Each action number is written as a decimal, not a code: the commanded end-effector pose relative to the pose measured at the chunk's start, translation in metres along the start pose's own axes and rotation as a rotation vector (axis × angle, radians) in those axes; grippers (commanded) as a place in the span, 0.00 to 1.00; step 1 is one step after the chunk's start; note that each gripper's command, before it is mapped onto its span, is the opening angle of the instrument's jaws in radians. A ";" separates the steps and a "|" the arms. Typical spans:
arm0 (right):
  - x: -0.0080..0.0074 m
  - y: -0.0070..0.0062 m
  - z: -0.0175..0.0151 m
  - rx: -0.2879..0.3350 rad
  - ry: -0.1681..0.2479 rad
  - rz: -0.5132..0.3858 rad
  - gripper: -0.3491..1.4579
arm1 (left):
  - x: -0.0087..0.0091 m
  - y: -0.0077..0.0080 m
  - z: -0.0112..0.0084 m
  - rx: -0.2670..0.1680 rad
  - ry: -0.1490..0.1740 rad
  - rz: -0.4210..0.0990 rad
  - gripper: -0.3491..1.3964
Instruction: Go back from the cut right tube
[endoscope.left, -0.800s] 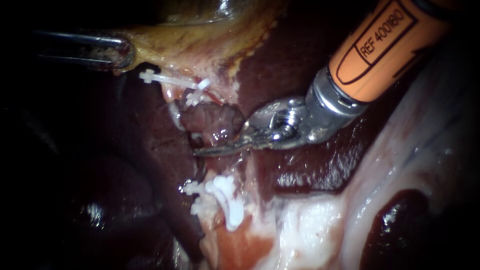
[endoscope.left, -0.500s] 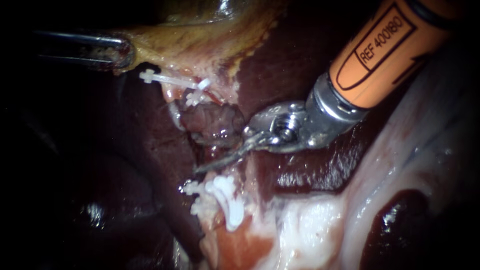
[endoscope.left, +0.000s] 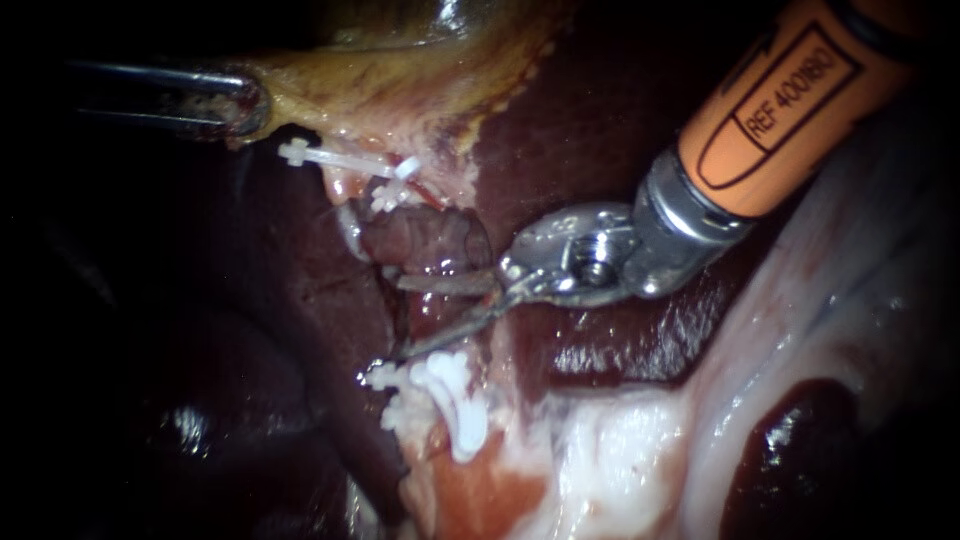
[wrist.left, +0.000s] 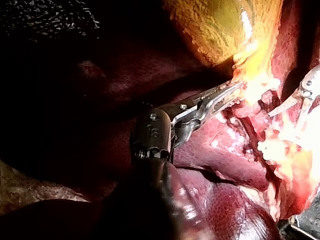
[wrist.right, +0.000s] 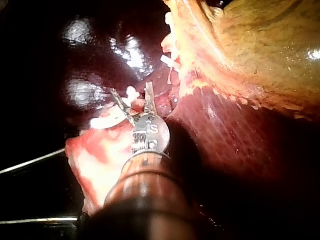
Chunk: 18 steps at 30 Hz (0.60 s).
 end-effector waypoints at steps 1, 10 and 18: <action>0.0001 -0.0001 -0.0005 -0.013 0.000 -0.022 0.98 | 0.0000 0.0000 0.0000 0.000 0.000 0.000 0.00; -0.0011 -0.0002 -0.0053 -0.077 -0.072 -0.113 0.98 | 0.0000 -0.0001 0.0000 0.000 0.000 0.000 0.00; -0.0025 0.0000 -0.0094 -0.107 -0.160 -0.125 0.98 | 0.0000 -0.0001 -0.0001 -0.001 0.000 0.000 0.00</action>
